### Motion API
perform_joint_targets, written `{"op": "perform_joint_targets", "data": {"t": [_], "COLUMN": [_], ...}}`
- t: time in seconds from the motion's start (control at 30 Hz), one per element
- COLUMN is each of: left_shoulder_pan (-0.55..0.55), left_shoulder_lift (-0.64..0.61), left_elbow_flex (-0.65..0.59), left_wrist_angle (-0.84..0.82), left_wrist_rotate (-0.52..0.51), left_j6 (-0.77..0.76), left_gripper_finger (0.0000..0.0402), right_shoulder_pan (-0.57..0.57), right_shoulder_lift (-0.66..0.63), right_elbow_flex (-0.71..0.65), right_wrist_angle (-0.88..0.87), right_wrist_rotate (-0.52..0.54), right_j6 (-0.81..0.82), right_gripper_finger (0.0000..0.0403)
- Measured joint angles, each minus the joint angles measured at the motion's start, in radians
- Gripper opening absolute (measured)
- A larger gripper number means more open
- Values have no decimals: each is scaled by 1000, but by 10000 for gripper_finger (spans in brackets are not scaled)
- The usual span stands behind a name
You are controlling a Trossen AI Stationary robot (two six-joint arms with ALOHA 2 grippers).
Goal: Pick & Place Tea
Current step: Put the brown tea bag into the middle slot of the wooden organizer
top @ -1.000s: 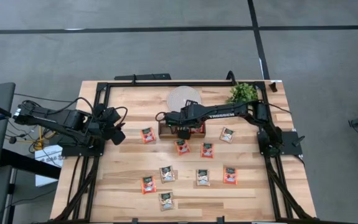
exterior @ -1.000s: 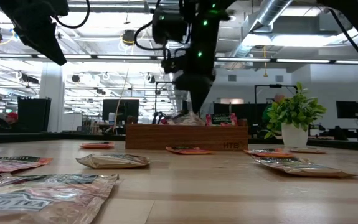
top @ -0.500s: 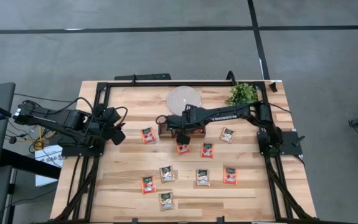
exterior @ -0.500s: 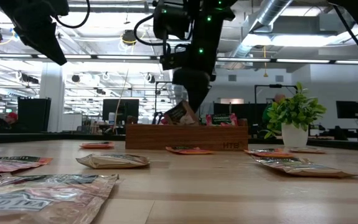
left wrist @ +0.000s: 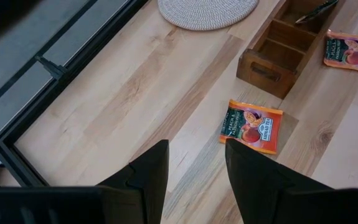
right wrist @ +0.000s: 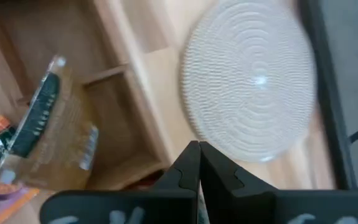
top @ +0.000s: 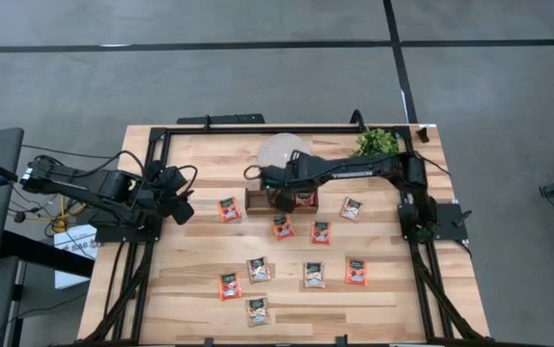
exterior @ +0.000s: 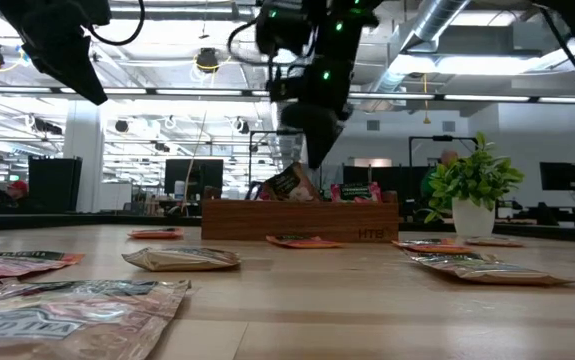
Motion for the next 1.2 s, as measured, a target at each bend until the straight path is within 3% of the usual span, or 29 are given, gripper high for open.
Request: {"op": "perform_joint_targets", "data": {"t": [0.23, 0.4, 0.57, 0.9, 1.2], "left_shoulder_pan": [0, 0, 0, 0, 0], "left_shoulder_lift": [0, 0, 0, 0, 0], "left_elbow_flex": [0, 0, 0, 0, 0], "left_wrist_angle": [3, 6, 30, 34, 34], "left_wrist_rotate": [-4, -8, -12, -13, -15], "left_j6": [5, 12, 21, 21, 25], "left_gripper_finger": [151, 151, 151, 151, 151], "right_shoulder_pan": [-11, -33, -38, 44, 31], "right_shoulder_lift": [-147, -231, -259, -155, -83], "right_elbow_flex": [1, 1, 1, 1, 0], "right_wrist_angle": [-12, 18, 83, 90, 92], "right_wrist_rotate": [-38, -252, -412, -441, -421], "right_j6": [-42, -42, -45, -150, -150], "right_gripper_finger": [0, 7, 61, 179, 186]}}
